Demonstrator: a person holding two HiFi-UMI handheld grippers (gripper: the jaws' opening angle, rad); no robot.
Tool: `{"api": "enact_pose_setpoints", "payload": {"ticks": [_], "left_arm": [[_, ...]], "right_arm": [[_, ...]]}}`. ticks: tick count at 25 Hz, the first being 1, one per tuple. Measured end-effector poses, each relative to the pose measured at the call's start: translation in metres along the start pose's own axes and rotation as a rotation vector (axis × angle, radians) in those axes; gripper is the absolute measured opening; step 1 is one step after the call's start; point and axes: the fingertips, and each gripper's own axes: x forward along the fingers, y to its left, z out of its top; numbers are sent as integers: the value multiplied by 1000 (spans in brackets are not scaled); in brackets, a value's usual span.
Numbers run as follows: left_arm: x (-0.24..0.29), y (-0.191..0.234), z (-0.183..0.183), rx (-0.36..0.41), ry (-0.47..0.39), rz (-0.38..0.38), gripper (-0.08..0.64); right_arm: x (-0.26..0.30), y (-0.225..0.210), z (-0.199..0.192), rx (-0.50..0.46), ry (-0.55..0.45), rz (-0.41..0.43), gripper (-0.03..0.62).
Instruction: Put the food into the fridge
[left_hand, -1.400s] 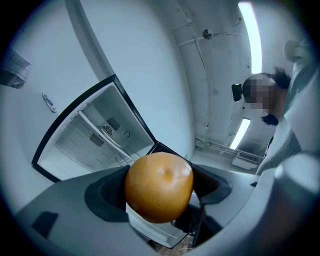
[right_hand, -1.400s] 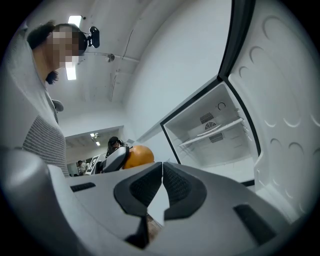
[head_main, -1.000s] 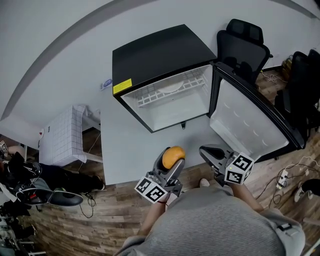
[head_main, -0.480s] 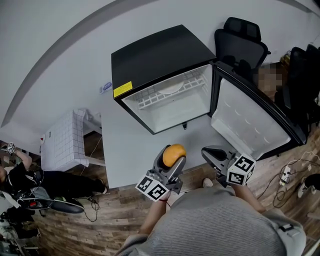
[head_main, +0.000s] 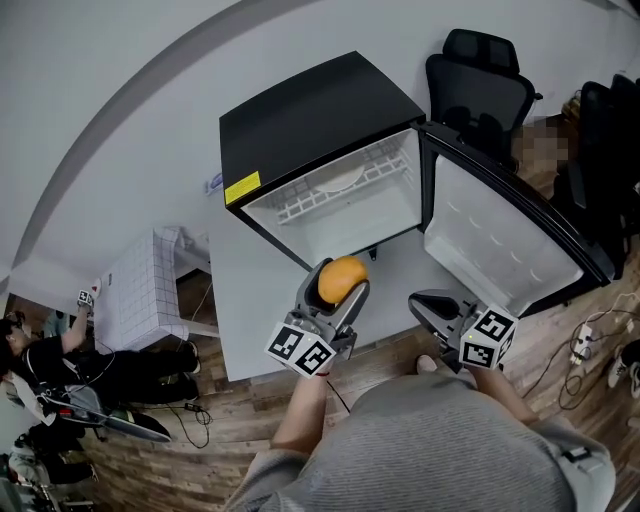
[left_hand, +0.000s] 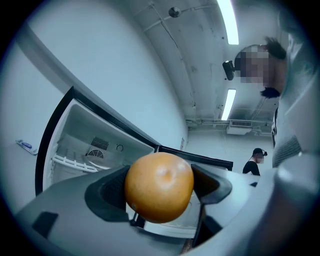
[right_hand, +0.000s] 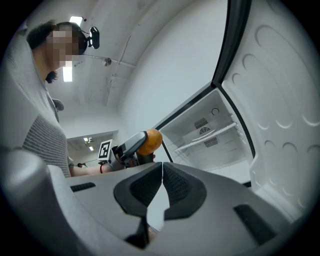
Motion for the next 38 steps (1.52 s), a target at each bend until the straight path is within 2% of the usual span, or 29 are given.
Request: {"api": "enact_pose_setpoints", "payload": {"ticks": [6, 12, 23, 33, 38], "left_arm": [[27, 20, 8, 83, 31, 13, 388], [59, 49, 12, 192, 121, 64, 388], [118, 100, 12, 260, 215, 144, 388], [152, 142, 5, 454, 366, 237, 388], [165, 160, 5, 503, 405, 274, 388]], "right_arm": [[-5, -4, 0, 8, -8, -2, 13], [-8, -5, -4, 18, -11, 1, 12], [-19, -9, -10, 37, -10, -8, 14], [-27, -24, -10, 57, -17, -38, 13], [-26, -26, -9, 57, -16, -34, 14]]}}
